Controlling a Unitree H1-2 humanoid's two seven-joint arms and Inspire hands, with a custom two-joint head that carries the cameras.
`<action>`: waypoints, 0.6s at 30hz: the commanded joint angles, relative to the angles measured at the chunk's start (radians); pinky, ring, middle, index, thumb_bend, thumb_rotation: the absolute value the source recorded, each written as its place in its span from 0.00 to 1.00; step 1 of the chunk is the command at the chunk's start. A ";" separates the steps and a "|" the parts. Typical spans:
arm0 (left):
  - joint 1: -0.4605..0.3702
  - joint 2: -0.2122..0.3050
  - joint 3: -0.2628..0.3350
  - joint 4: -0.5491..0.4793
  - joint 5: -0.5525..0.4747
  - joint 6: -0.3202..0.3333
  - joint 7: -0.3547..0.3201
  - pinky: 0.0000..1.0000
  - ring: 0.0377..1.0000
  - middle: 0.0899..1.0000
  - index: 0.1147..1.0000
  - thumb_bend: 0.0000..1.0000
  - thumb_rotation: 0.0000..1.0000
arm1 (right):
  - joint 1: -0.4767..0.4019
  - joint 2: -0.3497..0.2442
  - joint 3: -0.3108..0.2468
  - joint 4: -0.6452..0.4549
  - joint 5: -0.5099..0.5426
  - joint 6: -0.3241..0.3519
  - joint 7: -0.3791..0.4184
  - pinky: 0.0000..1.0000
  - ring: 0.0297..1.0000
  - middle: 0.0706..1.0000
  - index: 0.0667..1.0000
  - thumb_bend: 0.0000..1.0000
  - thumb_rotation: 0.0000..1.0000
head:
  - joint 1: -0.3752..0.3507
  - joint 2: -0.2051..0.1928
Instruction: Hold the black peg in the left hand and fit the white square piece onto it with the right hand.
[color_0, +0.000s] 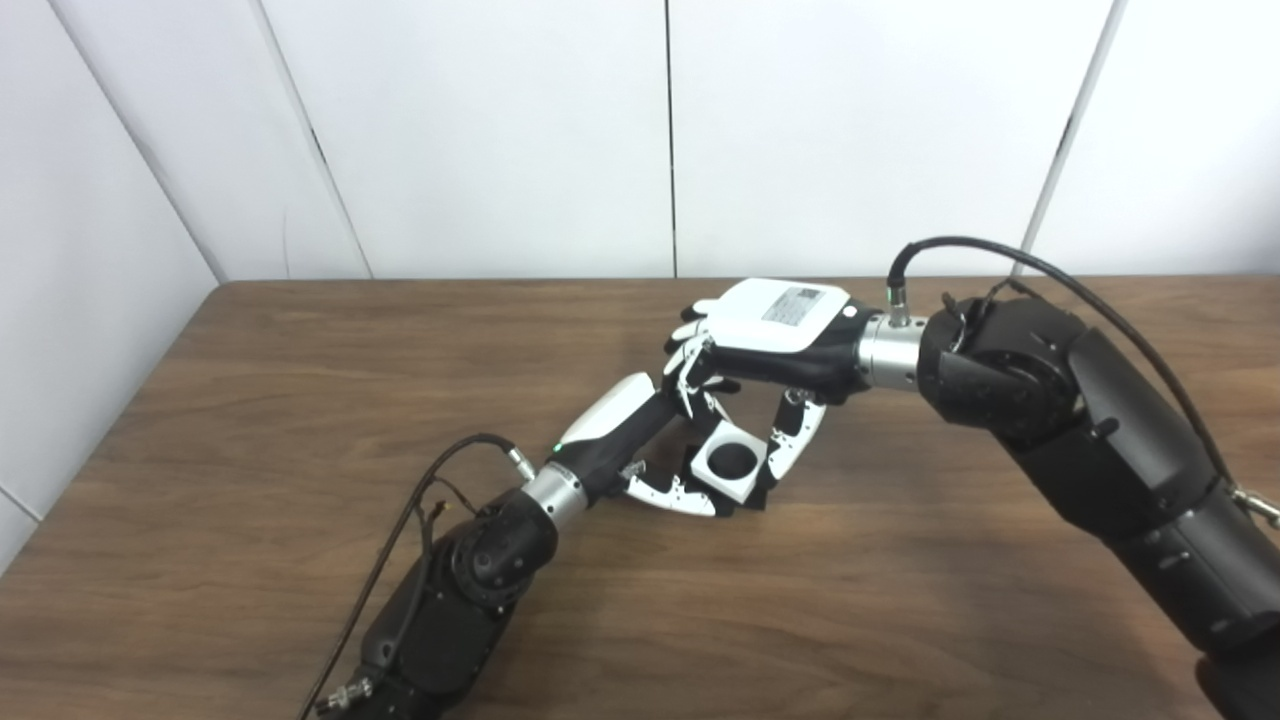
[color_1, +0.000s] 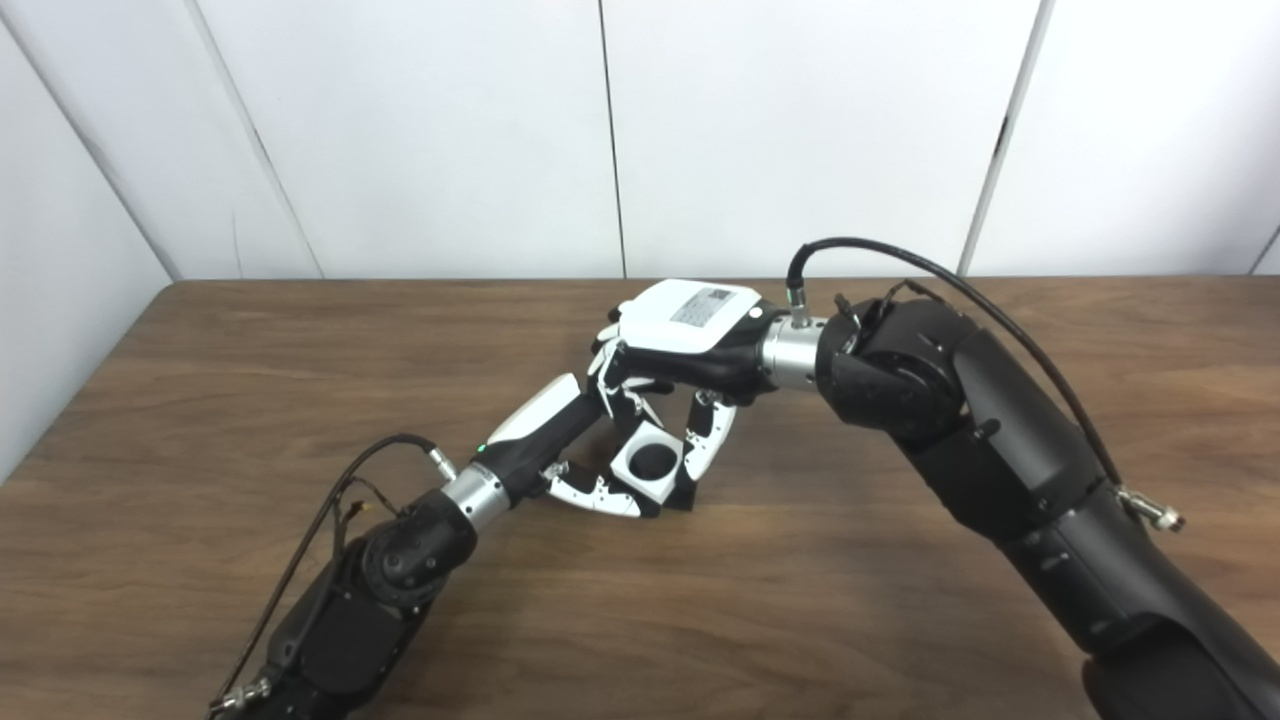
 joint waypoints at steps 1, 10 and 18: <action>-0.011 0.007 -0.009 -0.012 0.004 0.003 -0.018 0.79 0.92 0.88 0.43 0.52 0.08 | -0.043 0.000 -0.015 0.015 -0.001 0.000 -0.013 0.98 0.90 0.79 0.44 0.52 0.14 | 0.002 0.001; -0.008 0.008 -0.009 -0.014 0.005 0.004 -0.016 0.81 0.93 0.87 0.43 0.52 0.08 | -0.042 0.008 -0.016 0.088 -0.023 -0.013 -0.060 0.97 0.89 0.78 0.44 0.52 0.14 | 0.003 0.004; -0.006 0.009 -0.009 -0.024 0.002 0.014 -0.023 0.81 0.93 0.88 0.43 0.52 0.08 | -0.029 0.020 -0.006 0.175 -0.057 -0.015 -0.109 0.96 0.89 0.78 0.44 0.52 0.14 | 0.004 0.009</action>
